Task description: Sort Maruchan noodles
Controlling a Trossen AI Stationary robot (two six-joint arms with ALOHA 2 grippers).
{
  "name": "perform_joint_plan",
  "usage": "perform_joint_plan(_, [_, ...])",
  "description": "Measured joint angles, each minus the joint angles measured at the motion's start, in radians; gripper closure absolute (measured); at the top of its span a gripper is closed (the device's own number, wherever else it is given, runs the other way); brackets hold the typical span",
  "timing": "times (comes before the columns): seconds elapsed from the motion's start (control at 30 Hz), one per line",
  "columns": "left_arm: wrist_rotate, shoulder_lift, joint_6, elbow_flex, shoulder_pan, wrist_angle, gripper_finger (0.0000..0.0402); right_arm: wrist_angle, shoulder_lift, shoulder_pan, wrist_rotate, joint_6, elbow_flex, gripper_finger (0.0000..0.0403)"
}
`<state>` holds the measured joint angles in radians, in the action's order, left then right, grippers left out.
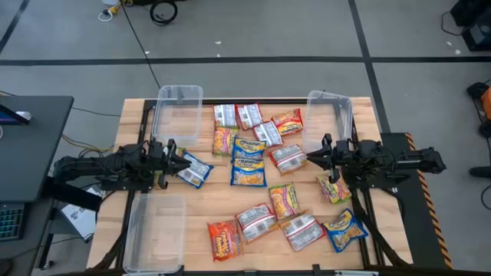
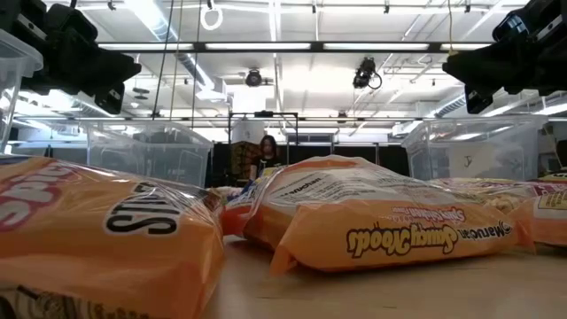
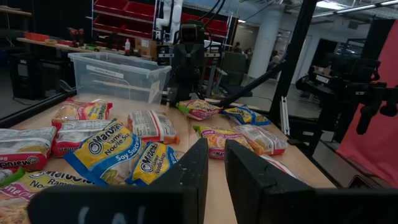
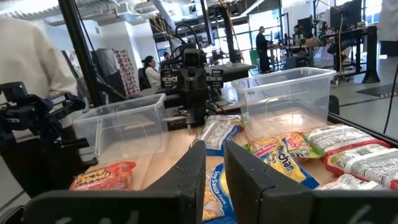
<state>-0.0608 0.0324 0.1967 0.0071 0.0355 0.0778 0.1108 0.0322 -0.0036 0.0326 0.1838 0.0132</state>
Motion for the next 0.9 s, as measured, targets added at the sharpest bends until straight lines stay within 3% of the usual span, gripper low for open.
perform_joint_plan(0.73, [0.001,0.0,-0.004,0.0,0.0,0.0,0.0342,0.0,0.0,0.0,0.0,0.0,0.0,0.0338])
perform_joint_plan(0.9, [0.031,0.0,-0.105,0.0,0.0,0.0,0.0342,0.0,0.0,0.0,0.0,0.0,0.0,0.0338])
